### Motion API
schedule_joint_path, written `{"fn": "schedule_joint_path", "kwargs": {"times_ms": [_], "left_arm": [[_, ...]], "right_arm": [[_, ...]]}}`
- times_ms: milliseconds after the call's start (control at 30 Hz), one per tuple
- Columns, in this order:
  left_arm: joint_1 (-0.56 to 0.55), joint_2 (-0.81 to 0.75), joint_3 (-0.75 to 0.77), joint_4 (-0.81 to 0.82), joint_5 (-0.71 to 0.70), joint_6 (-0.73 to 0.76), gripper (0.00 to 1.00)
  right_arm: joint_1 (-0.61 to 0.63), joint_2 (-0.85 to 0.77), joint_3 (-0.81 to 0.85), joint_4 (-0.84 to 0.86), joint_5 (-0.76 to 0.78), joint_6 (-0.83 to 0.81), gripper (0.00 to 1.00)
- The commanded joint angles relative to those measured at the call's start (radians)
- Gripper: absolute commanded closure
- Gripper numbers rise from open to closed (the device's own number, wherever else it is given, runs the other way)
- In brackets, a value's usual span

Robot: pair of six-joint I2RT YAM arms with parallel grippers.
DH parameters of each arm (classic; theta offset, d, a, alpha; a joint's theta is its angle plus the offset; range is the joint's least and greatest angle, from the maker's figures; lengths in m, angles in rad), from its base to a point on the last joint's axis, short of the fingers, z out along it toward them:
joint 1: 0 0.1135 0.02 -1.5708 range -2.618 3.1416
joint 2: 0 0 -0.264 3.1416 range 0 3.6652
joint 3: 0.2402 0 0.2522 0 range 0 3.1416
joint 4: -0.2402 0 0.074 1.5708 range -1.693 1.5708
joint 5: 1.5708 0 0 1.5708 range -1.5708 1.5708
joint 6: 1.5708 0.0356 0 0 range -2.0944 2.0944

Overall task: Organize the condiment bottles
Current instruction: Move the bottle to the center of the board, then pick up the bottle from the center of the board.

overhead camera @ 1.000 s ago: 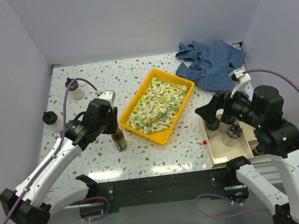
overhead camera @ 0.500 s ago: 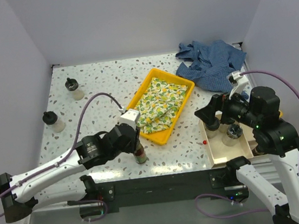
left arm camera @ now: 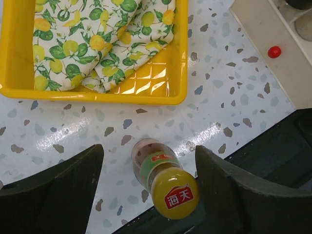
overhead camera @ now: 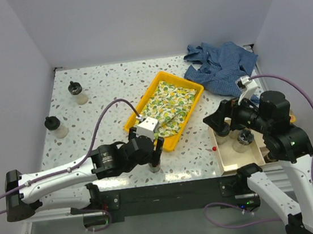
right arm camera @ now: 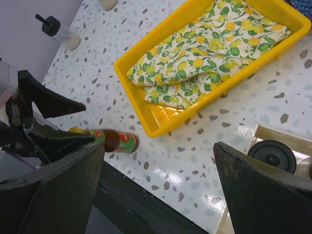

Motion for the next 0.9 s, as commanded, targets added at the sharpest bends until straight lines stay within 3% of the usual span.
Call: {"fn": "schedule_joint_path", "kwargs": {"times_ms": [0,100,200,300,467,567,633,733,867], "left_arm": [[-0.006,-0.078,0.024,0.075,-0.011,-0.041,0.14],[-0.005,-0.122,0.047,0.097,-0.034,-0.009,0.02],[0.017,-0.136,0.101,0.090,-0.083,0.049,0.00],[0.145,-0.116,0.158,0.080,-0.031,0.133,0.00],[0.498,-0.003,0.214,0.143,0.225,0.282,0.00],[0.665,0.098,0.264,0.161,0.377,0.304,0.00],[0.797,0.134,0.258,0.210,0.557,0.295,0.00],[0.921,0.185,0.218,0.273,0.704,0.282,0.00],[0.962,0.188,0.159,0.299,0.628,0.359,0.00]], "right_arm": [[0.001,0.010,0.002,0.017,-0.052,0.019,0.04],[0.003,0.024,-0.005,0.037,-0.078,0.043,0.05],[0.004,0.042,-0.024,0.059,-0.103,0.066,0.07],[0.009,0.065,-0.036,0.079,-0.107,0.083,0.09],[0.079,0.116,-0.024,0.111,-0.057,0.118,0.11],[0.188,0.179,-0.009,0.142,0.035,0.132,0.11],[0.306,0.246,0.014,0.149,0.095,0.132,0.10],[0.495,0.320,0.063,0.149,0.230,0.131,0.09],[0.680,0.380,0.079,0.209,0.327,0.143,0.11]]}}
